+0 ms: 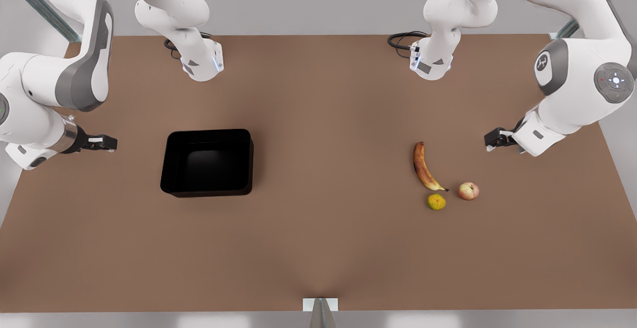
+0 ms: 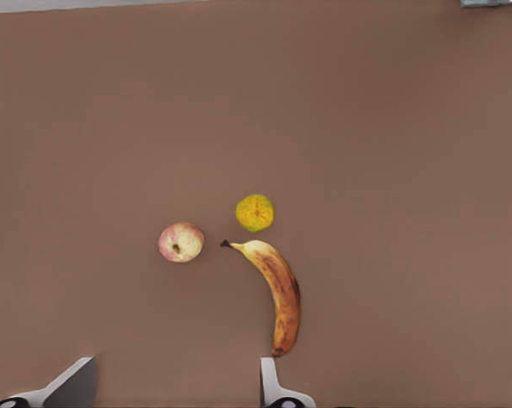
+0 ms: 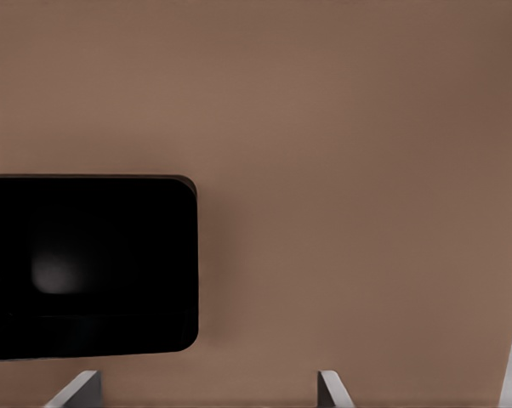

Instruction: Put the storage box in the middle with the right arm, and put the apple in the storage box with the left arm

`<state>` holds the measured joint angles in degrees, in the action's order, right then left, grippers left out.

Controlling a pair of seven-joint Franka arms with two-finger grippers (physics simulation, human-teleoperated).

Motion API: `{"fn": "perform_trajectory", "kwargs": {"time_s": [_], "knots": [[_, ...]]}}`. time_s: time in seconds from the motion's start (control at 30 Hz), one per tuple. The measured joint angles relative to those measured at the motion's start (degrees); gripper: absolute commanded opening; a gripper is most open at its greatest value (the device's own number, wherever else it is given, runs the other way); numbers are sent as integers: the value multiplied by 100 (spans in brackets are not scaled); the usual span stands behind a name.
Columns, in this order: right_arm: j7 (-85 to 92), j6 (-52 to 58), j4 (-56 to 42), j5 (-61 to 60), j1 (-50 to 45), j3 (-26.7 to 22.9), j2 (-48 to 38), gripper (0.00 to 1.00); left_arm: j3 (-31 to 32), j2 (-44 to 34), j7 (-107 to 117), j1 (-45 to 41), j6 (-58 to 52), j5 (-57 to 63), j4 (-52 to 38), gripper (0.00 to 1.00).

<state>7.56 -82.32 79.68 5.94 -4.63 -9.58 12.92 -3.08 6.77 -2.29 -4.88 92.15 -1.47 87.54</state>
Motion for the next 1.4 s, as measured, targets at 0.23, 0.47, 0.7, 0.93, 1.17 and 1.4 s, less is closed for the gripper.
{"fn": "perform_trajectory", "kwargs": {"time_s": [0.23, 0.47, 0.7, 0.93, 1.17, 1.4], "knots": [[-4, -2188, 2581, -5, -70, 256, -513, 100, -49, 752, 193, -15, -700, -10, -888, 100], [0, -4626, 4937, -21, -15, 71, -651, 100, -1593, 2046, 4017, 151, -255, -2484, -381, 100], [17, -4794, 5097, -204, 44, 70, -152, 100, -1643, 2443, 4151, 137, 402, -5488, 764, 100], [96, -5523, 5171, -209, 15, 79, 315, 100, -1801, 2624, 4399, 251, 200, -6231, 1056, 100], [97, -5509, 5277, -295, 5, 114, 404, 98, -1801, 3006, 4394, 304, 409, -6601, 1132, 100], [193, -5427, 5251, -286, -3, 132, 400, 30, -2003, 3028, 4251, 313, 275, -6684, 1257, 100]]}}
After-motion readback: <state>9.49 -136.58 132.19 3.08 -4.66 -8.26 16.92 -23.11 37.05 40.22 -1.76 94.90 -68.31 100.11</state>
